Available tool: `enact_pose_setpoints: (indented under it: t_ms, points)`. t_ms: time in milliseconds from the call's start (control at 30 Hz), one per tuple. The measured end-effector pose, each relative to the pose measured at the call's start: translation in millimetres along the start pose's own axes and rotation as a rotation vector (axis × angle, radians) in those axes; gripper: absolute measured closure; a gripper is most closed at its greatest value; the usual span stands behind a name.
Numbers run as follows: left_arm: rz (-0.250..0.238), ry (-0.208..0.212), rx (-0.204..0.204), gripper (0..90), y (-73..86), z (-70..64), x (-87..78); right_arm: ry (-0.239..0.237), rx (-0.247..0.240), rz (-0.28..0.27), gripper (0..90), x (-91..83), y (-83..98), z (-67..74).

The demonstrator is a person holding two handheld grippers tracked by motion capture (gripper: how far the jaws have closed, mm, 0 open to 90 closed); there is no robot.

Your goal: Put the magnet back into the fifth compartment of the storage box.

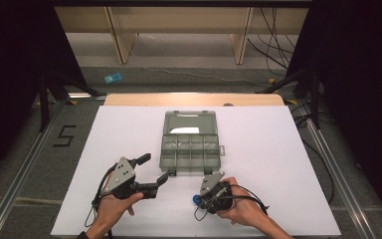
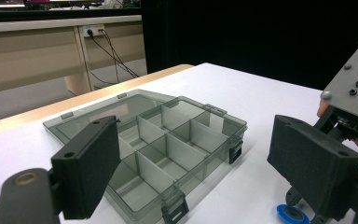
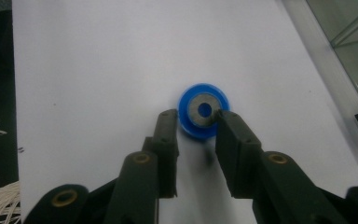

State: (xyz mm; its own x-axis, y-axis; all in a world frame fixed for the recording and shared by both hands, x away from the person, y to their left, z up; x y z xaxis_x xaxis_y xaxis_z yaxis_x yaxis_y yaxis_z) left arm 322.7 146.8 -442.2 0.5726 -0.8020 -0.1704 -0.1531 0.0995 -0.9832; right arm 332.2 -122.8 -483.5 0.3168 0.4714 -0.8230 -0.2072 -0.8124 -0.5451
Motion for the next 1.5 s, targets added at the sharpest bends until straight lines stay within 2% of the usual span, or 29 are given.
enact_pose_setpoints:
  t_ms: [367, 400, 500, 767, 933, 1067, 1133, 1267, 1500]
  points:
    - [0.004, 0.004, 0.008, 16.0, -0.2, 0.3, 0.9, -0.007, -0.019, -0.002, 78.1, -0.9, -0.4, 1.0]
    - [0.003, 0.003, 0.004, 16.0, -0.1, 0.2, 0.8, -0.010, -0.013, -0.002, 82.0, -1.5, -0.3, 0.5]
    - [-0.007, 0.008, 0.002, 16.0, 0.0, 0.6, 1.3, -0.016, -0.010, 0.000, 85.0, -1.9, -0.1, 0.3]
    - [-0.007, 0.009, 0.003, 16.0, -0.1, 0.7, 1.5, -0.014, 0.006, -0.002, 87.6, -2.4, -0.7, -1.5]
    - [-0.009, 0.009, 0.002, 16.0, -0.2, 0.4, 1.3, 0.000, 0.015, -0.014, 80.6, -4.4, -2.1, -2.3]
    - [-0.008, 0.008, 0.002, 16.0, -0.2, 0.6, 1.4, 0.018, 0.029, -0.027, 69.7, -5.3, -4.0, -2.8]
    - [-0.008, 0.008, 0.002, 16.0, -0.2, 0.5, 1.4, 0.031, 0.034, -0.025, 57.7, -3.3, -5.2, -3.2]
    - [-0.008, 0.008, 0.002, 16.0, -0.2, 0.6, 1.3, 0.033, 0.039, -0.015, 48.0, 0.8, -7.9, -3.1]
    - [-0.001, 0.003, 0.001, 16.0, -0.5, 0.4, 0.5, 0.012, 0.027, 0.004, 47.0, 7.9, -12.3, -1.6]
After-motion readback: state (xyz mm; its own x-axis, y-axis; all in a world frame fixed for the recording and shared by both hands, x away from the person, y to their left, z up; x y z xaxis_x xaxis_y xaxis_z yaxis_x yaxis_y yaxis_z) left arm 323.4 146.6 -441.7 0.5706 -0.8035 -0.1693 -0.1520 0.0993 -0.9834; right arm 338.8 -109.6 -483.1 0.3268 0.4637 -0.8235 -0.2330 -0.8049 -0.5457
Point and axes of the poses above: each handheld gripper's, and its own axes: x roughly forward along the jaws, y roughly out of its underside, z roughly to its left, the point moved 1 cm from there along x, roughly forward along the jaws, and after that the axes turned 8 degrees about y, right-handed, at the moved point
